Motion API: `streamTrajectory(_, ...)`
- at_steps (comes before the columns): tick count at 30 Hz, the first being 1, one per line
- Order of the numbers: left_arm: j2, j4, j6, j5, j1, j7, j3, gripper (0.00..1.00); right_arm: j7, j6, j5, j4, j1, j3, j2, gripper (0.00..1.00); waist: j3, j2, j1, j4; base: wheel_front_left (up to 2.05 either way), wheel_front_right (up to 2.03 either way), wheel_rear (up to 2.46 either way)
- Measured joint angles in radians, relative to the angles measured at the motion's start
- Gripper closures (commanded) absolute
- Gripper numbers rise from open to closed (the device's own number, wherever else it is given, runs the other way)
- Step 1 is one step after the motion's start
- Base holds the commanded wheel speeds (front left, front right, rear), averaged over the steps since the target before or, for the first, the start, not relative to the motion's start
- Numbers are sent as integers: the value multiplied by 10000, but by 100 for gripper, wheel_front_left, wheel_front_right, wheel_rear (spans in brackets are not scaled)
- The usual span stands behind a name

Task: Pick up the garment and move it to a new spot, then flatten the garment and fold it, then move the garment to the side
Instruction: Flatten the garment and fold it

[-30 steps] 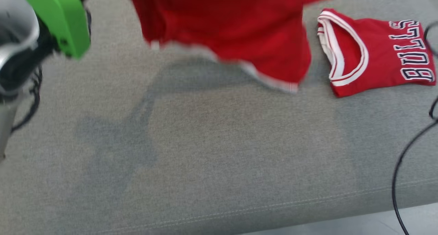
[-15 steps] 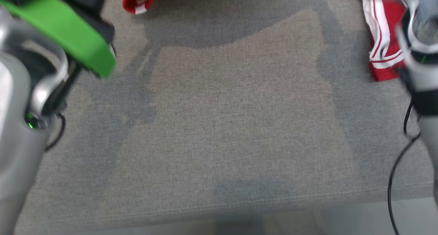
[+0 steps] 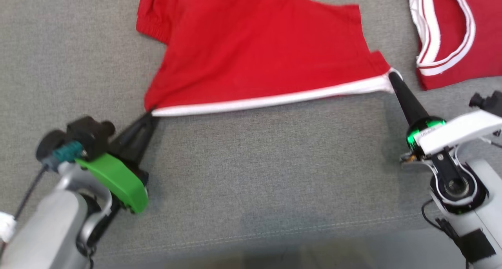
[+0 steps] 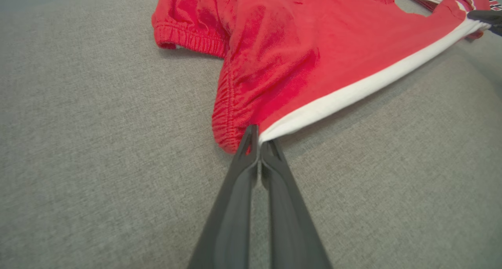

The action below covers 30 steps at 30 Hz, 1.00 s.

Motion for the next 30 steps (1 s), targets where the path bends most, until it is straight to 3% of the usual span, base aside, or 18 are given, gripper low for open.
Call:
streamTrajectory(7,-405,-36,-132,-477,1380,-132,-859,100,-58,493,466,-217,1558,-445,-731,100,-802,0,-1,-177,0,0,0)
streamTrajectory(13,-518,-303,-117,-802,2453,132,-1264,100,-84,901,1112,-1306,2598,-1166,-1281,100,-1547,0,-1,-136,0,0,0)
streamTrajectory(23,-420,-1264,88,-2629,4690,1402,-1638,100,-40,999,1799,-2451,5453,-1626,-1992,100,-2315,0,-1,202,0,0,0)
streamTrajectory(30,-161,-2364,86,-3250,4663,1944,-1427,100,309,907,1517,-3438,4805,-1967,-2917,100,-2161,0,-1,208,0,0,0)
